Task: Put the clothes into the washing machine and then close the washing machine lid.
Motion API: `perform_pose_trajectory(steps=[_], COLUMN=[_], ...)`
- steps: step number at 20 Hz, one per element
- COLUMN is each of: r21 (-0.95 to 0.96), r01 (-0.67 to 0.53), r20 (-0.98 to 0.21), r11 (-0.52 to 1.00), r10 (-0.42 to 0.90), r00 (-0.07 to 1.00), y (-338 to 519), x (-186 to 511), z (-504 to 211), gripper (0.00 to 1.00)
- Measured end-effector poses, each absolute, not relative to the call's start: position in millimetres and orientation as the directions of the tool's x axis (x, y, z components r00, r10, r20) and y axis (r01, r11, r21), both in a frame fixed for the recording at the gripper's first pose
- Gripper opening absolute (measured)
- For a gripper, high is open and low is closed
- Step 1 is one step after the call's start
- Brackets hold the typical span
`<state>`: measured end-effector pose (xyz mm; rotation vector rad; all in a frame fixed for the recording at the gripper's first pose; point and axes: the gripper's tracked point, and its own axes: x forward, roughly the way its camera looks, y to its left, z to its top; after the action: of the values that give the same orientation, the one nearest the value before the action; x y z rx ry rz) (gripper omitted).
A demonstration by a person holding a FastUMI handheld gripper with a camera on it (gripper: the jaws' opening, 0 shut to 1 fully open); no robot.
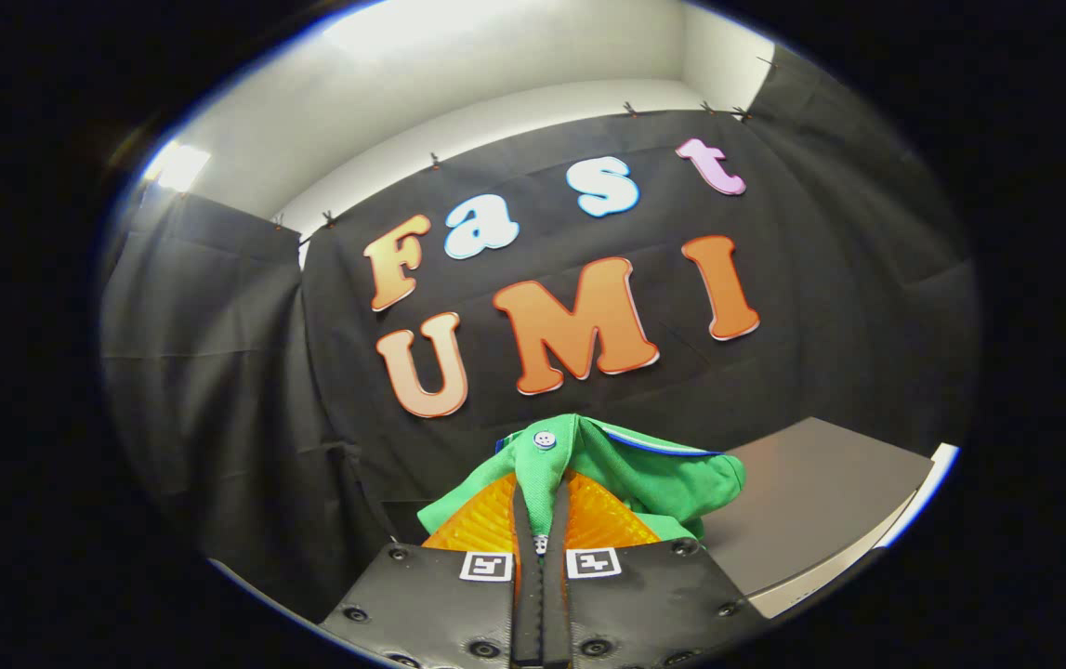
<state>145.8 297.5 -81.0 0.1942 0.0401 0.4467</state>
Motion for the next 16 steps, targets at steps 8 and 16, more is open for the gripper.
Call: perform_pose_trajectory(steps=[8,16], r21=[0.16,0.194], r01=[-0.594,-0.647], r20=[0.022,-0.085], r11=[0.788,0.737], r10=[0.599,0.67], r00=[0.801,0.738], y=[416.6,529.7], x=[132.4,161.0], z=[-67.8,-148.1], gripper=[0.08,0.08])
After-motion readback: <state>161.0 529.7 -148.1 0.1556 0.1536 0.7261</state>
